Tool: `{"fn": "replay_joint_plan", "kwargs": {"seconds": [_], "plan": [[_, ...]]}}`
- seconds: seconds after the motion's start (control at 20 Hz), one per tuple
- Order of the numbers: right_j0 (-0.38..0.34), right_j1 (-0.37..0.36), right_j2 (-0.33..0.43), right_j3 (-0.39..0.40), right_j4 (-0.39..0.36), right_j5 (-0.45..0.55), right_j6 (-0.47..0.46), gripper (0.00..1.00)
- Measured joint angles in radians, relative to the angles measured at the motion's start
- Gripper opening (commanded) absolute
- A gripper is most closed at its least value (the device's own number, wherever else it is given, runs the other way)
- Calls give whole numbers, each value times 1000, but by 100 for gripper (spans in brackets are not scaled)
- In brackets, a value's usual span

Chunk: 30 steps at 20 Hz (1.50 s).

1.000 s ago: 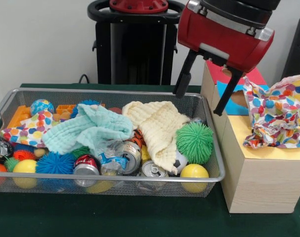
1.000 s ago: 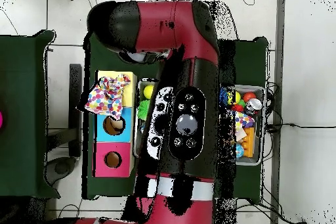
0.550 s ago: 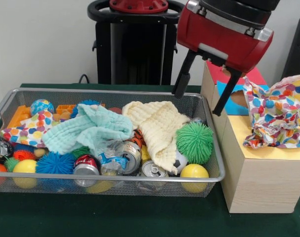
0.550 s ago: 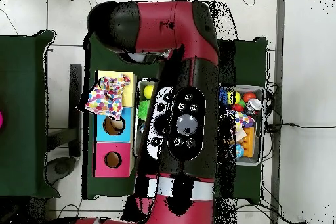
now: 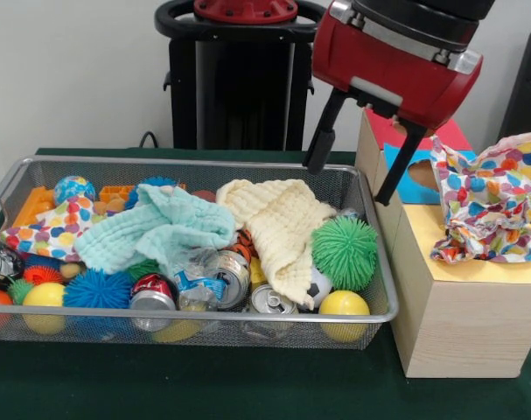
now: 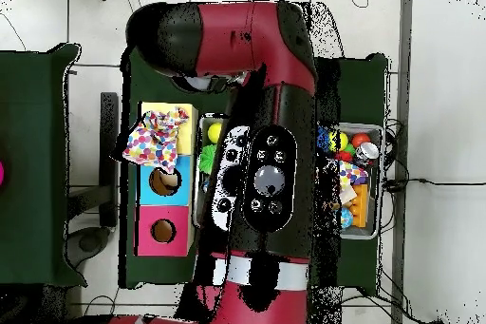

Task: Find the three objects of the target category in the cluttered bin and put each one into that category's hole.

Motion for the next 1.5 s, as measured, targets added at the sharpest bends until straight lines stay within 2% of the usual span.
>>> {"fn": "replay_joint_plan", "kwargs": {"seconds": [1.5], "plan": [[2,0,-2,1,-18,0,0,100]]}}
